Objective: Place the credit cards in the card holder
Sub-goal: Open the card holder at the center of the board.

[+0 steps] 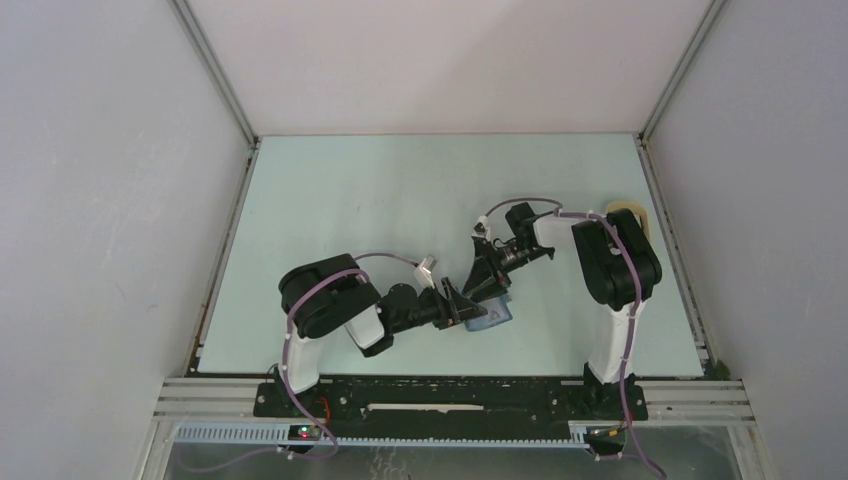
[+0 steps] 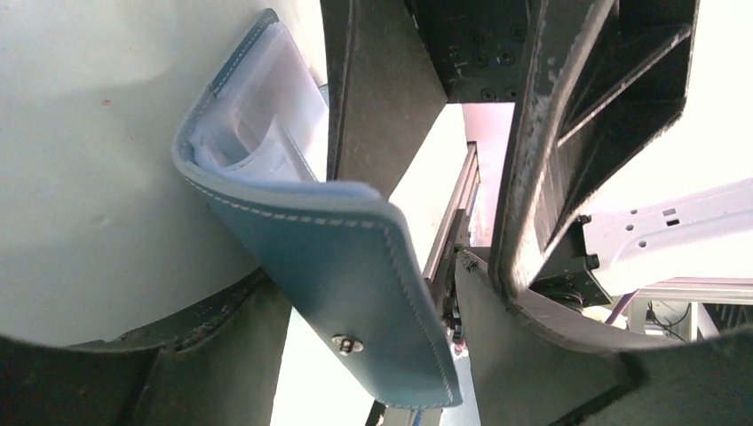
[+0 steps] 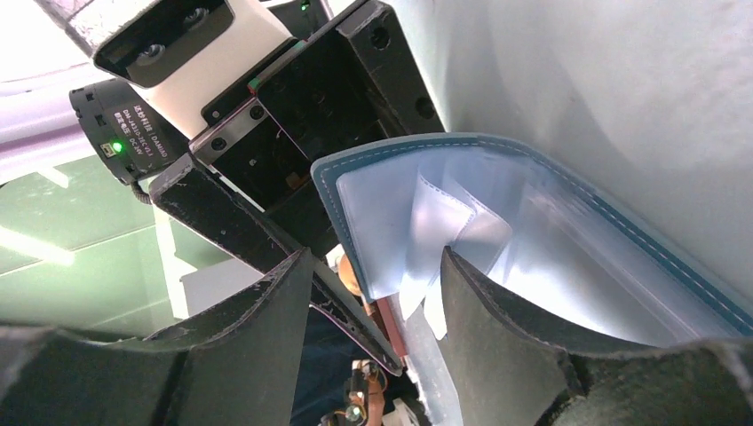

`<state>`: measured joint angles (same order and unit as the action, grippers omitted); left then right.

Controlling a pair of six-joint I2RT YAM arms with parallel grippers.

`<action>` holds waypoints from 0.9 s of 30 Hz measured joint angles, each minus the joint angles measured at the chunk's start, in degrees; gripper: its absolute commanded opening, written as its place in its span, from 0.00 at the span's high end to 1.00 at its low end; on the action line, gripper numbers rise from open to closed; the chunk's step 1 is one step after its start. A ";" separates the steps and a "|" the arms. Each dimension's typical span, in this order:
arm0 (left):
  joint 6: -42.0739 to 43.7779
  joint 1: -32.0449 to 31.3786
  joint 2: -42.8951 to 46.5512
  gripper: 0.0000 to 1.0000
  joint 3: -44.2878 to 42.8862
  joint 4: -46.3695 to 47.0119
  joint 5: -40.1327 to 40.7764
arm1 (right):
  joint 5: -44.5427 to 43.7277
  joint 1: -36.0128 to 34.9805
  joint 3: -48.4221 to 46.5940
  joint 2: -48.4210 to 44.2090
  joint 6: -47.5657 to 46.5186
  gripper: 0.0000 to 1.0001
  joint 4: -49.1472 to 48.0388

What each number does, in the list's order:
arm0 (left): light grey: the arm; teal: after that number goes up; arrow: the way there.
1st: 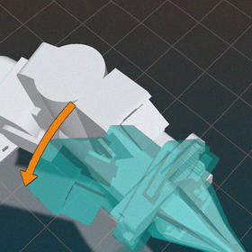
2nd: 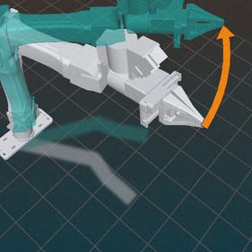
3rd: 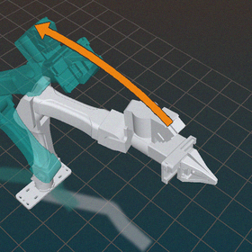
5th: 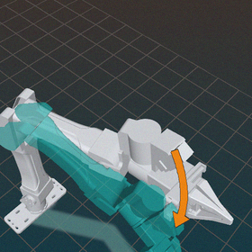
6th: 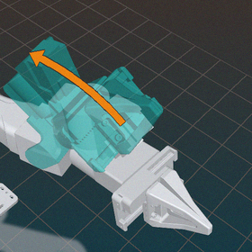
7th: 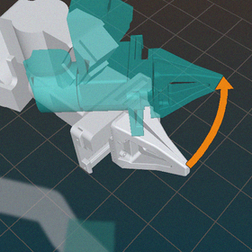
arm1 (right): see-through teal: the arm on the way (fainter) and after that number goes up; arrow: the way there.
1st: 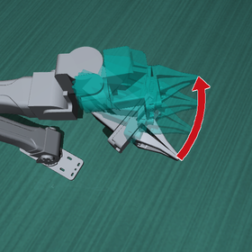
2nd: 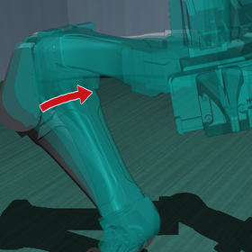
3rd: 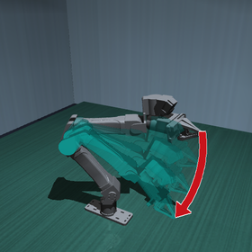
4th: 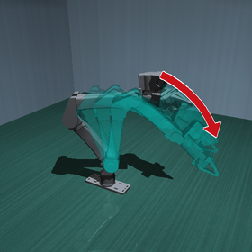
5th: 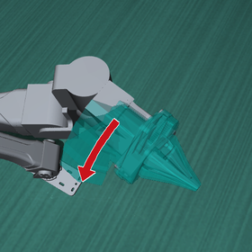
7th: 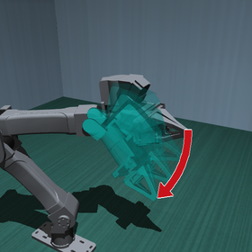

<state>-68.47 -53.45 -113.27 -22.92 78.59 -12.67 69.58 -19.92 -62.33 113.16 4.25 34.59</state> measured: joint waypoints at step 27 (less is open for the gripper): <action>-0.57 0.39 -2.34 0.72 0.00 0.42 0.85 | 1.88 -2.97 -2.80 0.96 -3.85 0.36 2.60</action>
<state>-69.04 -53.06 -115.61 -22.92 79.00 -11.81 71.46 -22.90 -65.12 114.13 0.40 37.19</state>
